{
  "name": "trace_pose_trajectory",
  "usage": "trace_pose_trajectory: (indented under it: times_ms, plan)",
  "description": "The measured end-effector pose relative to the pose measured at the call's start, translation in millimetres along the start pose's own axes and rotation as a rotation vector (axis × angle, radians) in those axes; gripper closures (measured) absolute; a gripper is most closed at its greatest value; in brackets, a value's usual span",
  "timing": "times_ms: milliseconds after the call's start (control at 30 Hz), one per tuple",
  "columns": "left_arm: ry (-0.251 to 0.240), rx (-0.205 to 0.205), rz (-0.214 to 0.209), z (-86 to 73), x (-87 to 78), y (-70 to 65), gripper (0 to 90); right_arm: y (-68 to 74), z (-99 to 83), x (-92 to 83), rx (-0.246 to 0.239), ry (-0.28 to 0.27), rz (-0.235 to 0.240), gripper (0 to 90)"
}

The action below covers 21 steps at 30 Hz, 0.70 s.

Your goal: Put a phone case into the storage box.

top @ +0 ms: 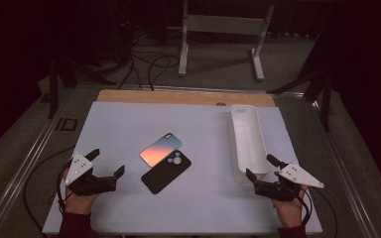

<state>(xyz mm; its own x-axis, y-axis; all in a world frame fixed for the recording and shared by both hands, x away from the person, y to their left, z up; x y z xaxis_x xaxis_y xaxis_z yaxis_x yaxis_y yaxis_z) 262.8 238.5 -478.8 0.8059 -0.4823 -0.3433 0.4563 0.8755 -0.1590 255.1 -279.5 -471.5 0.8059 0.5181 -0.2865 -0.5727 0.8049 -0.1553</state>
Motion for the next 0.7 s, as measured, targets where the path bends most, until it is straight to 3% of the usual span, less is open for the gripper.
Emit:
trace_pose_trajectory:
  times_ms: [167, 433, 533, 600, 633, 700]
  plan:
    - [0.019, -0.003, 0.001, 0.7, 3.1, -0.3, 0.0, -0.7, 0.1, -0.9, 0.001, -0.002, -0.004, 9.5]
    - [0.094, 0.003, -0.021, 5.9, 16.9, -3.2, 0.0, 0.1, -0.2, -1.0, 0.003, 0.0, -0.004, 9.5]
    - [0.129, 0.015, -0.018, 13.1, 27.6, -5.3, 0.0, 0.2, 0.7, -1.0, 0.005, -0.001, -0.004, 9.5]
    - [0.129, 0.015, -0.018, 13.1, 27.6, -5.3, 0.0, 0.4, 0.9, -1.0, 0.006, -0.003, -0.003, 9.5]
    - [0.132, 0.033, -0.022, 22.2, 37.9, -5.9, 0.0, 0.4, 1.3, -1.0, 0.006, -0.003, -0.003, 9.5]
    - [0.134, 0.032, -0.031, 25.6, 42.2, -5.3, 0.0, 0.3, 1.2, -0.9, 0.008, -0.002, -0.003, 9.5]
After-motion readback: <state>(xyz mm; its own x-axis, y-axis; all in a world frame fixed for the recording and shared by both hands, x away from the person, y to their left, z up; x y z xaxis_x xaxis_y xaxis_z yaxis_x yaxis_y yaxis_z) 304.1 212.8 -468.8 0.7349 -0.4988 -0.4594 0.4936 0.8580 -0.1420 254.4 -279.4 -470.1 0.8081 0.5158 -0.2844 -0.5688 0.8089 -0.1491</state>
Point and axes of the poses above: each handheld gripper's, and its own axes: x roughly forward along the jaws, z roughly out of its top, y roughly to its left, the point moved 2 cm from there along x, roughly forward along the jaws, and after that the axes turned 9 degrees about -x, right-handed, at the moved point
